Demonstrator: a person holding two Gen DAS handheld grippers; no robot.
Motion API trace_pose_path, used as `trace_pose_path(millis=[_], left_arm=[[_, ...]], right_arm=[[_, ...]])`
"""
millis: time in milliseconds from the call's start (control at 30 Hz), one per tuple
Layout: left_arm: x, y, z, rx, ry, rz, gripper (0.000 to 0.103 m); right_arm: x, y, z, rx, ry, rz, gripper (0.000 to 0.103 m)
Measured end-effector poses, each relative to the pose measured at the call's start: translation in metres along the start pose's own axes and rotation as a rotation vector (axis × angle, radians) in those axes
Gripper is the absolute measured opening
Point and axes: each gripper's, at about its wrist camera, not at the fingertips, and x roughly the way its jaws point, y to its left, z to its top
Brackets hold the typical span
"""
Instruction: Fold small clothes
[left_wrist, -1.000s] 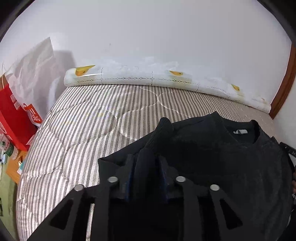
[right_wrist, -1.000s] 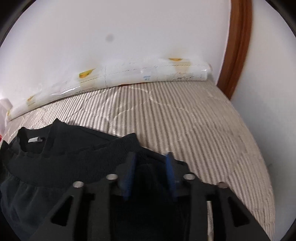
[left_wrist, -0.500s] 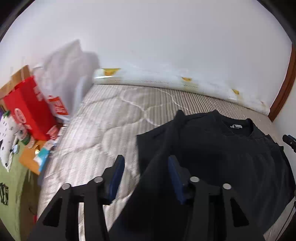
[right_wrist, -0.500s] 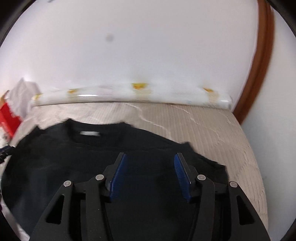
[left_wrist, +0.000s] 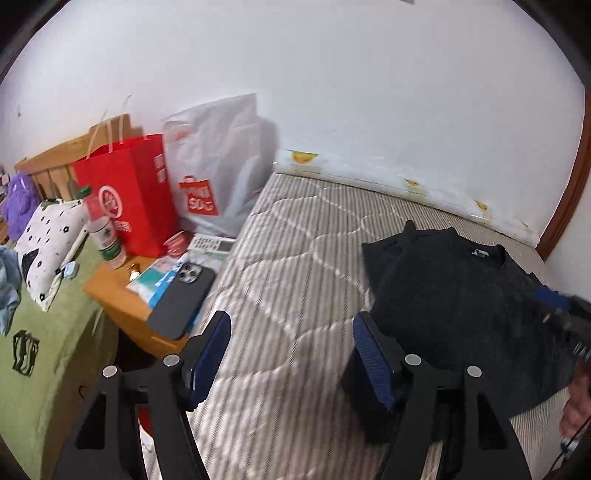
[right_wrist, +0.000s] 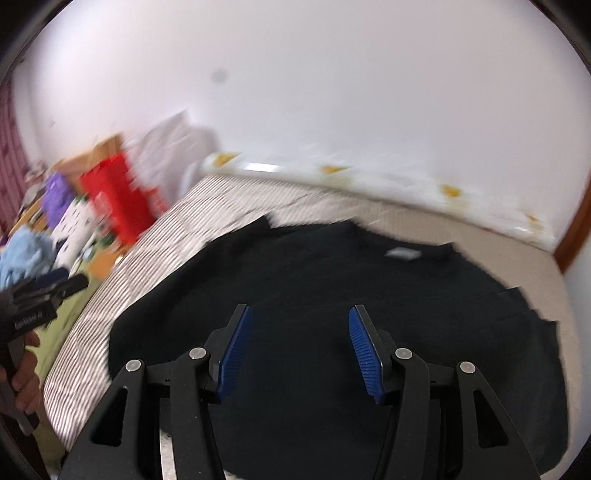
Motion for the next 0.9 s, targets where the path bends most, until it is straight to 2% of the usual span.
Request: trace_pose_path(millis=[133,367,433,600,667,900], left_arm=[[-0.012,0.022,-0.014,-0.024,-0.005,-0.005,0.066],[-0.018,0.043,-0.032,-0.050,-0.006,-0.032,0.067],[-0.017,0.045,-0.038,-0.053,-0.003,-0.040,0.067],[-0.005,0.051,-0.046,-0.070,0.019,-0.053,0.067],[0.000,0.054,-0.047,-0.075,0.027,-0.055,0.067],[0.013,0.054,-0.045,-0.086,0.047,-0.053,0.067]], right_arm=[[0.011,0.059,-0.026,-0.087,0.058,0.080,0.054],[0.021,0.133,-0.072,-0.267,0.104,0.143,0.054],[0.024,0.151,-0.085,-0.338,0.112,0.127,0.054],[0.039,0.173,-0.105,-0.466,0.096,-0.006,0.054],[0.042,0.174,-0.105,-0.473,0.062,-0.032,0.054],[0.062,0.171,-0.085,-0.431,0.029,-0.055,0.054]])
